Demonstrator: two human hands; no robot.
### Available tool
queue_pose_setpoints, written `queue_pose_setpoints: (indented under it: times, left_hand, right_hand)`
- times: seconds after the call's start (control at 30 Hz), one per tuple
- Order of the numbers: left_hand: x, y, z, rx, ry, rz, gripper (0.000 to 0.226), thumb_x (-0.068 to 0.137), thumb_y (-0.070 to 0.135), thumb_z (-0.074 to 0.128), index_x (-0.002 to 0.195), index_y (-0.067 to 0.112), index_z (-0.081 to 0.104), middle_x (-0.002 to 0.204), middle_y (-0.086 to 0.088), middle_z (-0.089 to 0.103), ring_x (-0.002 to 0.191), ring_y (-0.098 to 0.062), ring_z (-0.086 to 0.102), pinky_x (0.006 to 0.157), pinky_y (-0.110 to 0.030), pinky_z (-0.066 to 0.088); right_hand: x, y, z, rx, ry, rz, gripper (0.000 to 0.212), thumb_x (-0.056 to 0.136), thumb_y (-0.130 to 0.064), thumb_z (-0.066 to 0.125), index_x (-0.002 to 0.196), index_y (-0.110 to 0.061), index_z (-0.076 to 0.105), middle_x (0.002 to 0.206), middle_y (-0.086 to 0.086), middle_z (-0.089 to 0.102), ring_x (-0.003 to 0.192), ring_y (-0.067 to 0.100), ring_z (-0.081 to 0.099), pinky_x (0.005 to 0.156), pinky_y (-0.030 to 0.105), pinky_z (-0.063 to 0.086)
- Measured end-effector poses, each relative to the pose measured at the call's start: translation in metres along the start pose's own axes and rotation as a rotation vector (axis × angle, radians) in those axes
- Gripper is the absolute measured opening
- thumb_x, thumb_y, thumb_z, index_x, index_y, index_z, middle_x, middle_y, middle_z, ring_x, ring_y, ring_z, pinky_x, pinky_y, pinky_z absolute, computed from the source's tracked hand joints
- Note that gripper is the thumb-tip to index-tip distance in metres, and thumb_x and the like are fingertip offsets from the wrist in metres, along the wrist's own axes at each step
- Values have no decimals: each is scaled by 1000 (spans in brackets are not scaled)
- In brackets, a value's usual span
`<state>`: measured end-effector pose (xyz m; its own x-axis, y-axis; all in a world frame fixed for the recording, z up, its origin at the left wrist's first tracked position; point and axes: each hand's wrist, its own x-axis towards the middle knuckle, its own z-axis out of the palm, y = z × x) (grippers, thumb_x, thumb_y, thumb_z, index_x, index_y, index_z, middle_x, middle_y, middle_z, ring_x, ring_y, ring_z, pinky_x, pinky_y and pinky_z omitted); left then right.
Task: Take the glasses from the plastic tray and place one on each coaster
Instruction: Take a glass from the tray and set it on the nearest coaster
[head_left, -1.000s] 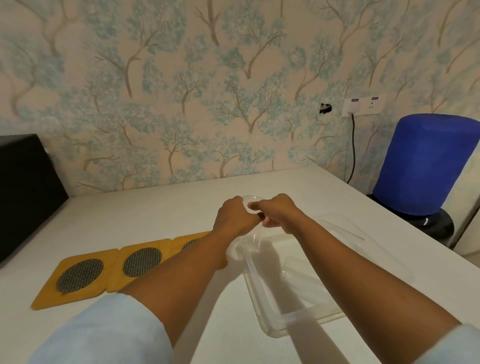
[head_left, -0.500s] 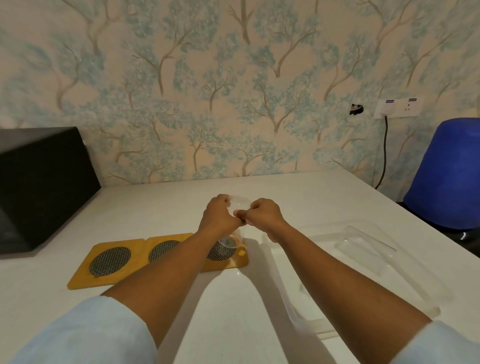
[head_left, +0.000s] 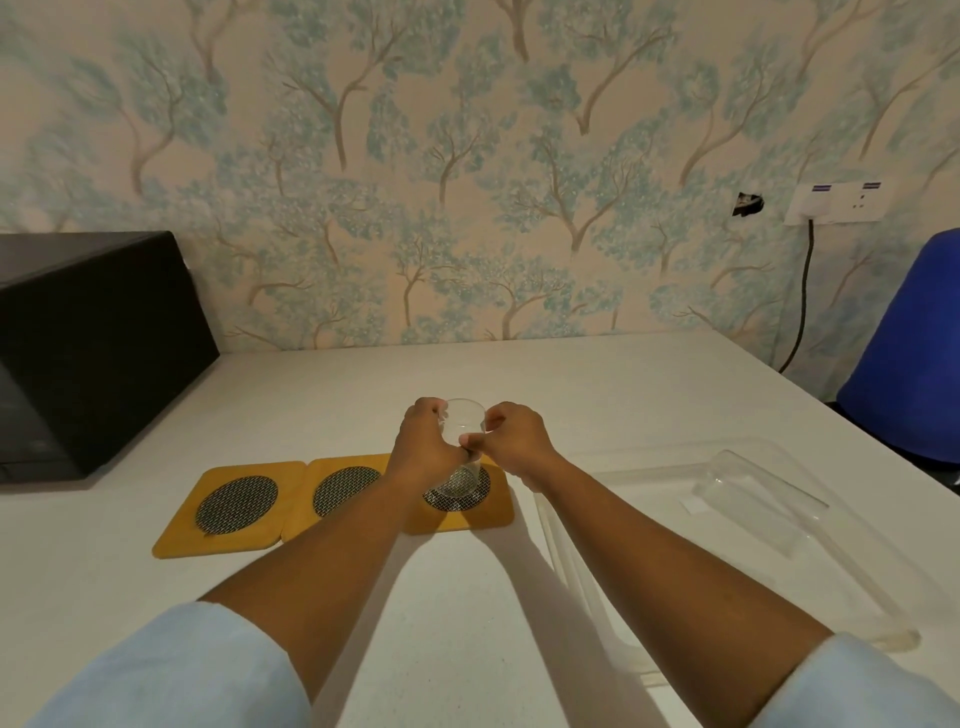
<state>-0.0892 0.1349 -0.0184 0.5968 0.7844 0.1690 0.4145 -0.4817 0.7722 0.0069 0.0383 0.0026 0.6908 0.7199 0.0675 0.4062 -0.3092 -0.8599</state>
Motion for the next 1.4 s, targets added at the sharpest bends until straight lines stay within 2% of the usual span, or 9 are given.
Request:
queue_pose_setpoints:
  times: [0.13, 0.3, 0.57, 0.8, 0.93, 1.03, 1.17, 1.23, 1.4]
  left_hand:
    - [1, -6, 1, -4, -1, -21, 82, 59, 18, 93, 126, 11, 46, 126, -7, 50, 112, -25, 54, 86, -35, 51]
    - [1, -11, 1, -28, -2, -59, 81, 61, 17, 92, 126, 12, 44, 126, -8, 51, 113, -25, 53, 80, -30, 48]
    - [0, -12, 0, -16, 1, -63, 85, 62, 17, 91, 132, 10, 43, 127, -9, 52, 114, -24, 54, 84, -30, 48]
    - [-8, -2, -7, 103, 12, -13, 108, 63, 26, 91, 150, 12, 29, 152, -12, 35, 133, -30, 44, 98, -36, 44]
    - [-17, 17, -2, 151, 120, 108, 103, 69, 35, 87, 150, 17, 27, 157, -5, 29, 138, -25, 39, 95, -37, 47]
    - [-46, 65, 22, 162, 84, 323, 95, 75, 32, 84, 150, 18, 28, 156, -2, 29, 139, -22, 37, 95, -36, 47]
    - [-47, 78, 32, 154, 108, 334, 86, 80, 29, 80, 149, 21, 29, 154, 0, 32, 133, -21, 44, 92, -35, 48]
    - [-60, 101, 57, 130, 19, 390, 82, 83, 31, 77, 149, 21, 30, 153, -1, 33, 130, -22, 47, 90, -34, 48]
    - [-63, 102, 70, 158, -66, 323, 78, 85, 38, 71, 149, 19, 30, 153, -3, 34, 129, -24, 49, 95, -36, 48]
  right_hand:
    - [1, 1, 5, 0, -6, -1, 41, 71, -21, 85, 102, -3, 65, 102, 12, 67, 95, 28, 63, 85, 44, 55]
    - [1, -1, 8, -18, -18, -3, 46, 71, -21, 85, 108, -4, 64, 107, 11, 66, 96, 26, 63, 86, 41, 55]
    - [1, -1, 10, -22, -19, 4, 50, 72, -20, 84, 113, -3, 62, 111, 12, 65, 101, 26, 62, 89, 41, 54]
    - [-2, -1, 10, -34, -11, 28, 72, 72, -23, 84, 132, -2, 51, 126, 13, 60, 111, 27, 59, 91, 36, 52]
    - [-10, -6, -17, -57, -12, 31, 66, 73, -26, 84, 128, -4, 55, 124, 11, 62, 103, 22, 59, 80, 29, 48]
    - [-45, 8, -74, -35, 150, 67, 58, 75, -25, 83, 123, -5, 57, 121, 11, 63, 95, 20, 57, 77, 29, 49]
    - [-48, 11, -93, -62, 135, 82, 52, 78, -24, 80, 122, -6, 58, 120, 11, 63, 100, 23, 59, 79, 32, 51]
    - [-68, 25, -127, -78, 233, 128, 49, 79, -25, 78, 120, -5, 59, 120, 12, 64, 102, 25, 61, 86, 37, 54]
    - [-71, 32, -140, -159, 196, 152, 46, 79, -26, 77, 112, 2, 61, 115, 18, 67, 102, 30, 63, 90, 44, 54]
